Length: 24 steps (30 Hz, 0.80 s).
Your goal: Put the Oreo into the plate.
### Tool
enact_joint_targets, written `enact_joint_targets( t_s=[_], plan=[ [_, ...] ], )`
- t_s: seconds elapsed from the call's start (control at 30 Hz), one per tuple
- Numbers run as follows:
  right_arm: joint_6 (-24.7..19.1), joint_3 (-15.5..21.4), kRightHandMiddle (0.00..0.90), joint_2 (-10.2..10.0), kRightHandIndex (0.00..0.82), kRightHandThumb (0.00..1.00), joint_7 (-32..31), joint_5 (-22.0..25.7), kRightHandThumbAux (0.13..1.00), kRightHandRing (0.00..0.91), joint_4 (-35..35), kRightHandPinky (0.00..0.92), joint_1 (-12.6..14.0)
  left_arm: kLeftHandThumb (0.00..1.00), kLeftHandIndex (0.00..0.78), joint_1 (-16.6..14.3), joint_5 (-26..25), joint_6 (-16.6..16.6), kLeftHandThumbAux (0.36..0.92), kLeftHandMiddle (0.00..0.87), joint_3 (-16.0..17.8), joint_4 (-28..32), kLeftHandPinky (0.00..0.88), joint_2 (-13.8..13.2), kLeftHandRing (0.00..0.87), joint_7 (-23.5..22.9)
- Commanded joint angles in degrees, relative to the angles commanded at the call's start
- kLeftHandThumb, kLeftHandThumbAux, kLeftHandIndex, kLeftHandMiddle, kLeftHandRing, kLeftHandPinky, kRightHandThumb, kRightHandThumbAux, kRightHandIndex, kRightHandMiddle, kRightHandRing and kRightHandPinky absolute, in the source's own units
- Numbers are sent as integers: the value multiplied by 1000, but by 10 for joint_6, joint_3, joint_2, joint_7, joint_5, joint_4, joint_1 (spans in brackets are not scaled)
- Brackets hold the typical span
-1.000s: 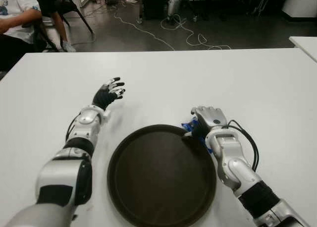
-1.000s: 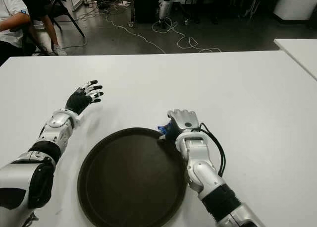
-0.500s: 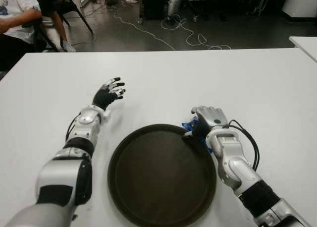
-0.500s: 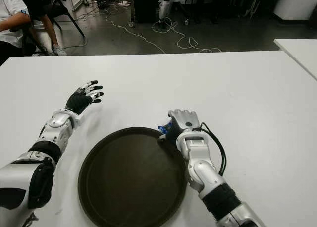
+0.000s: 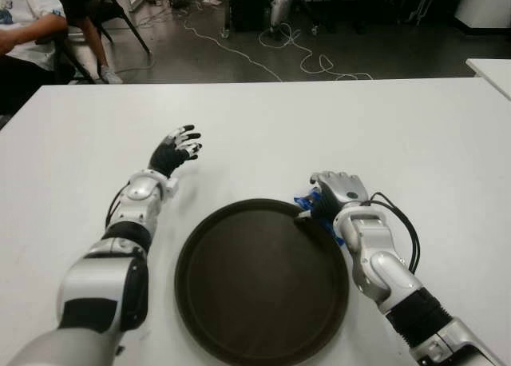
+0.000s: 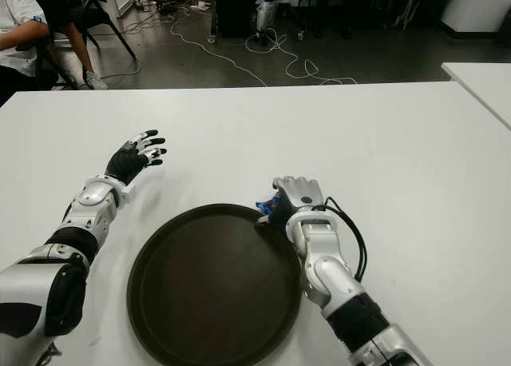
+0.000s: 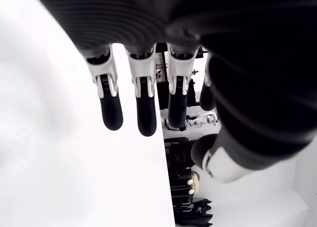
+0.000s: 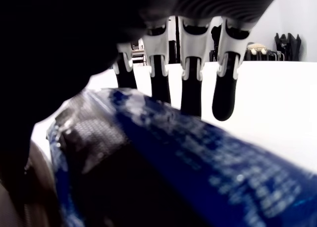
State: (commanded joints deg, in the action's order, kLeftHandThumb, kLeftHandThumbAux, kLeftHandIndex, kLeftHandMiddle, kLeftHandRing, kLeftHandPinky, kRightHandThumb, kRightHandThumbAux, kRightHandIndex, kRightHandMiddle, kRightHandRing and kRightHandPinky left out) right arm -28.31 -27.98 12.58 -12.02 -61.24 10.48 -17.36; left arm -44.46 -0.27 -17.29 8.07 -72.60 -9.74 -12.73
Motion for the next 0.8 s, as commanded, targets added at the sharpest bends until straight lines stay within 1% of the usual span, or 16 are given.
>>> enact_joint_targets(
  t_s=[0.2,0.57,0.8],
  plan=[
    [1,6,299,3,271,0,3,6,566,348,-2,392,0,43,139,0,0,0,720,195,0,0,213,-1,199,0],
    [0,8,302,7,277,0,9,13,576,339,10,376,-7,31,143,1,-2,1,746,199,1,2,226,-1,204,1],
    [2,13,312,10,285,0,20,20,568,343,16,361,-10,36,135,1,-1,1,741,189,0,2,204,-1,191,2]
  ],
)
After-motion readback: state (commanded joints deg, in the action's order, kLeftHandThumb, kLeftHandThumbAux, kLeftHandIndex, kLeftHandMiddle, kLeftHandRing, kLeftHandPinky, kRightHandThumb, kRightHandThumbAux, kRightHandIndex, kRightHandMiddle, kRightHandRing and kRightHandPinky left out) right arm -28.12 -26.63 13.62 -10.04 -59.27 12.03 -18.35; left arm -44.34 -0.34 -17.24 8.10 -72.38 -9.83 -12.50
